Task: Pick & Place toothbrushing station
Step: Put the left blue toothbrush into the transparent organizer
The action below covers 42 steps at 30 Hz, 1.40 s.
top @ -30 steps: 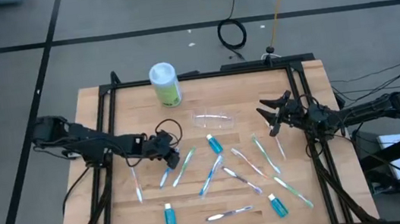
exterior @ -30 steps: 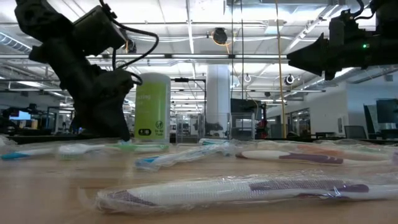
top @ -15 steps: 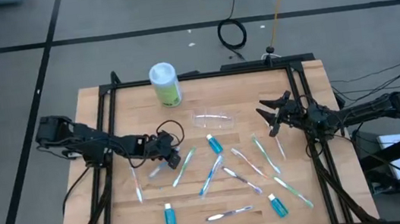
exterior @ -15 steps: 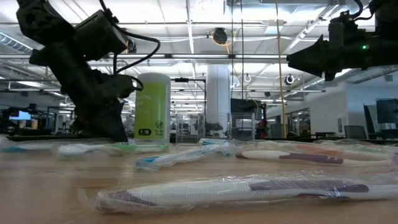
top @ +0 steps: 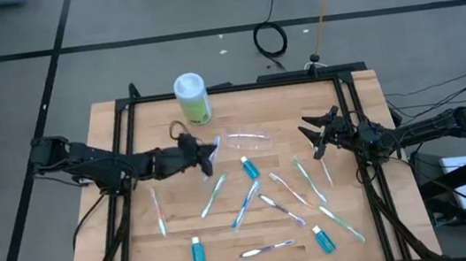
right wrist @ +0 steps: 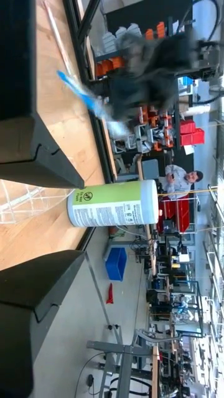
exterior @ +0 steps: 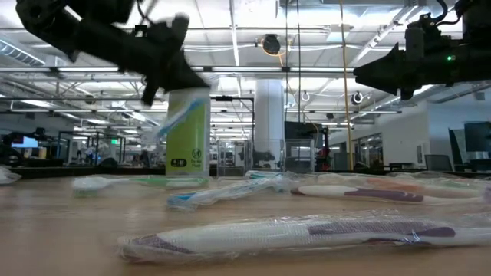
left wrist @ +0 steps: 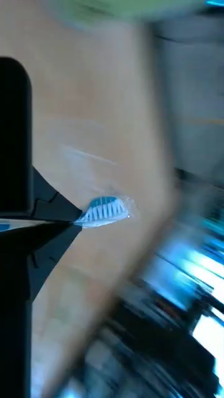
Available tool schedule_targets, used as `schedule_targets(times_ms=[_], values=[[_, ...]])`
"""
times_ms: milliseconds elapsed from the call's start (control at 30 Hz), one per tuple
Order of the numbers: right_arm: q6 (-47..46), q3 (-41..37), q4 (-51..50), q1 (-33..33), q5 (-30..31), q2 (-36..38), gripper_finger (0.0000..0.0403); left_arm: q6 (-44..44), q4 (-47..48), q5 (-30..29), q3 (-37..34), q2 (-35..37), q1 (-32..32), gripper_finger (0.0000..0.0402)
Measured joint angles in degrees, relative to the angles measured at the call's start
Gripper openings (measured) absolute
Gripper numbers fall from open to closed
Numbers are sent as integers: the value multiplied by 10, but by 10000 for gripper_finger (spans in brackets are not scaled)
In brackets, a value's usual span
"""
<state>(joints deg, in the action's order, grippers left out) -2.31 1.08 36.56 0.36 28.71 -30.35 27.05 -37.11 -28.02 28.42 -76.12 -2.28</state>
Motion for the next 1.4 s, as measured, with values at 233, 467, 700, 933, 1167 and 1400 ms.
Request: schedule_targets(times_ms=[233, 467, 700, 933, 1167, 1400], values=[[0, 0, 0, 0, 0, 0, 169, -270, -324, -3, 1, 0, 24, 10], [16, 0, 1, 0, 0, -1, 169, -316, -341, 26, 65, -71, 66, 4], [19, 0, 4, 0, 0, -3, 169, -372, -340, -3, 157, -197, 92, 3], [16, 0, 2, 0, 0, -3, 169, -350, -338, -29, 181, -293, 111, 3], [17, 0, 0, 0, -2, -3, 169, -306, -331, -61, 181, -339, 121, 21], [15, 0, -2, 0, -2, -6, 169, -323, -233, -111, 181, -314, 102, 52]])
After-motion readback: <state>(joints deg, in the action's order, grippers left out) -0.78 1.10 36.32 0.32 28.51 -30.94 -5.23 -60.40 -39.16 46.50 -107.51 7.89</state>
